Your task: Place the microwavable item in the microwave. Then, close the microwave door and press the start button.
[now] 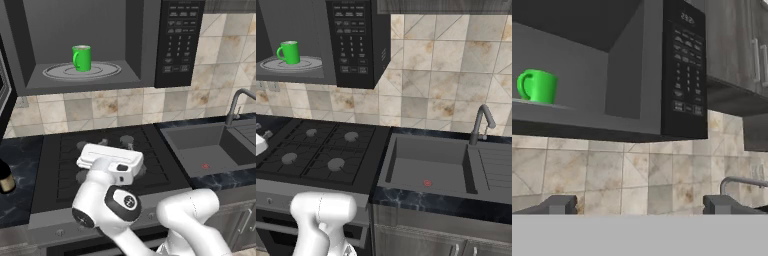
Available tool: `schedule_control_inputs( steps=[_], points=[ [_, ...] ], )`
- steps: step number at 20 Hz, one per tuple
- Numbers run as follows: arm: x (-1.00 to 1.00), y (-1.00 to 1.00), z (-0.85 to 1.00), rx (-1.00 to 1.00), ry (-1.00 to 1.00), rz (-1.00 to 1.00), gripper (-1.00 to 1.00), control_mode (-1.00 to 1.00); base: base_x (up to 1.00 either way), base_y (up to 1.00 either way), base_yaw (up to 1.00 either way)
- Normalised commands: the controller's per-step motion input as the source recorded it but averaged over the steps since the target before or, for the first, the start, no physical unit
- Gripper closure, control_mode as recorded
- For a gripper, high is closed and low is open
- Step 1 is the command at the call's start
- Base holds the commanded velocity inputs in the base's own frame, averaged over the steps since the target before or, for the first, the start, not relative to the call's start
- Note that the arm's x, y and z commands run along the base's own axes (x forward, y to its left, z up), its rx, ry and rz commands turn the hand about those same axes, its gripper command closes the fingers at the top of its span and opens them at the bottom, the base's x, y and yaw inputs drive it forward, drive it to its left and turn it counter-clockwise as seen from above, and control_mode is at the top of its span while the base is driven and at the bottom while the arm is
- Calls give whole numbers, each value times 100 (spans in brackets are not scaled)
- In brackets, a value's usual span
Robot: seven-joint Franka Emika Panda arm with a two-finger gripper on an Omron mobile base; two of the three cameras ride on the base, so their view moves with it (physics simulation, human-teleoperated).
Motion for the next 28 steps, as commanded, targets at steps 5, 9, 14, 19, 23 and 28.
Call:
schedule_control_inputs(
  steps=[5,9,14,19,23,28],
  points=[
    [-13,100,0,-16,-20,-16,-100,-100,0,0,0],
    [-16,100,0,-12,-16,-11,-100,-100,0,0,0],
    [-70,80,-6,-9,-9,7,-100,-100,0,0,0],
    [-43,100,0,-4,-16,2,-100,-100,0,0,0],
    [-8,100,0,-2,-15,0,-100,-100,0,0,0],
    [6,82,0,0,-5,2,-100,-100,0,0,0]
  ],
)
